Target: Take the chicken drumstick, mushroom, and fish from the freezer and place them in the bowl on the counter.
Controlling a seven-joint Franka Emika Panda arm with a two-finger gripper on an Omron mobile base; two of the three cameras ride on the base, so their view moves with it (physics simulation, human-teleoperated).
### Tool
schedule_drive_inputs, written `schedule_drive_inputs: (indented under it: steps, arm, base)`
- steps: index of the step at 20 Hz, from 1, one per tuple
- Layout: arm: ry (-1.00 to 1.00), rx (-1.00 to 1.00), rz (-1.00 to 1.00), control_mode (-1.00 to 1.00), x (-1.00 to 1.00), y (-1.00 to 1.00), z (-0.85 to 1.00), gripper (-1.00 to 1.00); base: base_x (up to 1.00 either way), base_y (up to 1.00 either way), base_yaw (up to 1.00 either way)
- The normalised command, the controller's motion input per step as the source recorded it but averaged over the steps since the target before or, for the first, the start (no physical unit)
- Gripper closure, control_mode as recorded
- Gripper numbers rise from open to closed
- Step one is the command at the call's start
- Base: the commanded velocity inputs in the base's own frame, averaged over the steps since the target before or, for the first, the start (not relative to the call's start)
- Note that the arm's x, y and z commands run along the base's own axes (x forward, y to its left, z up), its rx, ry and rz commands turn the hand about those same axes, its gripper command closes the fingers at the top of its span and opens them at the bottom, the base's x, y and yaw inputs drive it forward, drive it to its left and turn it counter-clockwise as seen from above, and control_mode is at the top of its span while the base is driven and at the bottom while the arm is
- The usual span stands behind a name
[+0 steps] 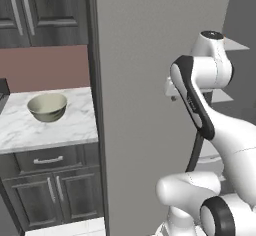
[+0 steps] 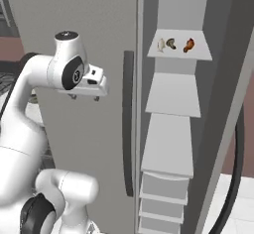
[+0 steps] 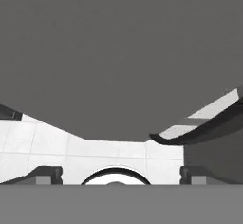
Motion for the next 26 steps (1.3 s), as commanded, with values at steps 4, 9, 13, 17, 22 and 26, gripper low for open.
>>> schedule_drive_inputs:
  steps: [4,9,13,17,22,26]
  arm:
    - [0.0,0.0,0.0,1.0,0.0,0.0,0.0,-1.0]
    - [0.0,0.0,0.0,1.0,0.0,0.0,0.0,-1.0]
    - [0.0,0.0,0.0,1.0,0.0,0.0,0.0,-1.0]
    - [0.0,0.0,0.0,1.0,0.0,0.0,0.0,-1.0]
    - [0.0,0.0,0.0,1.0,0.0,0.0,0.0,-1.0]
    - [-0.06,0.0,-0.05,-1.0,0.27,-0.29,0.02,-1.0]
  base:
    - [0.0,-0.85,-0.11]
    - [0.19,-0.65,-0.02]
    - [0.34,-0.37,0.0]
    - [0.5,-0.22,0.0]
    - [0.6,-0.26,-0.06]
    - [0.24,-0.29,-0.06]
